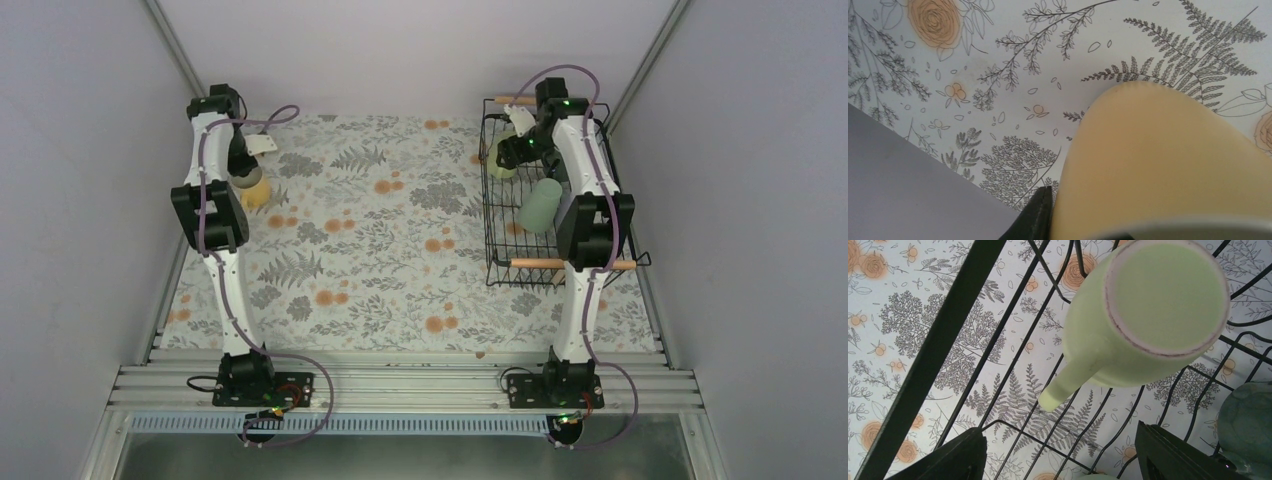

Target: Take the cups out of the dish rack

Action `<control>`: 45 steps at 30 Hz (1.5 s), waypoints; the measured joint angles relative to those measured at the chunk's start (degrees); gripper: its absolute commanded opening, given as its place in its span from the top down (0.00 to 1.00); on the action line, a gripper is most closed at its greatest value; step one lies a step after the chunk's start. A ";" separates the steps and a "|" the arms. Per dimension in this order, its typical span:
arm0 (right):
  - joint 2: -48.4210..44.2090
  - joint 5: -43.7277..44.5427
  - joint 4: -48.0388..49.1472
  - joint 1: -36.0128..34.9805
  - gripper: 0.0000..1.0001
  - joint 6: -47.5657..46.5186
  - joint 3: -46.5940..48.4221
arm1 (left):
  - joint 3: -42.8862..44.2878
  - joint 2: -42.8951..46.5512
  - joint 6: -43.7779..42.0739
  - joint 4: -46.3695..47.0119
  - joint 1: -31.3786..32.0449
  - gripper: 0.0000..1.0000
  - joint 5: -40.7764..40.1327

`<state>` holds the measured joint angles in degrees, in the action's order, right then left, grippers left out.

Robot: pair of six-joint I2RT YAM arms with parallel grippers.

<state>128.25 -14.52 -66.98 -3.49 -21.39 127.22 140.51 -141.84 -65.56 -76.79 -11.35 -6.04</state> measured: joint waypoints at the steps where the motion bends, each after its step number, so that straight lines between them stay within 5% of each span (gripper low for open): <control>1: 0.00 -0.15 -0.09 0.20 0.22 -0.09 0.00 | 0.26 -0.11 0.20 0.02 0.02 0.81 0.02; 5: 0.00 -1.29 -0.81 0.20 0.20 -0.20 -0.55 | 0.61 -0.15 0.52 0.48 0.00 0.59 0.07; 14: 0.61 -3.52 -1.03 0.20 0.24 0.02 -0.35 | -1.05 5.05 -0.66 0.04 0.83 0.45 2.89; 15: 1.05 -3.74 -0.94 0.20 0.25 0.07 0.00 | -1.07 6.14 -0.83 -0.07 0.98 0.32 3.15; 16: 1.53 -3.91 -0.87 0.20 0.25 0.11 0.44 | -1.07 7.23 -1.01 -0.07 1.18 0.05 3.45; 17: 2.12 -4.00 -0.79 0.20 0.25 0.22 0.81 | -1.05 8.37 -1.22 -0.07 1.42 0.01 3.74; 26: 5.99 -1.79 1.09 0.20 0.37 1.46 1.62 | -5.44 20.70 -0.20 1.16 5.79 0.00 10.62; 34: 6.08 2.47 3.10 0.13 0.62 3.50 1.62 | -21.00 36.33 1.16 8.52 14.78 0.00 18.75; 45: 3.04 8.07 10.12 0.13 0.96 4.07 -5.99 | -28.15 39.85 3.65 15.98 17.44 0.00 22.58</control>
<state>131.28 -6.46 -56.86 -3.36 -17.32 121.23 112.36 -102.00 -61.91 -60.82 6.09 16.53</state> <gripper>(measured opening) 0.138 0.998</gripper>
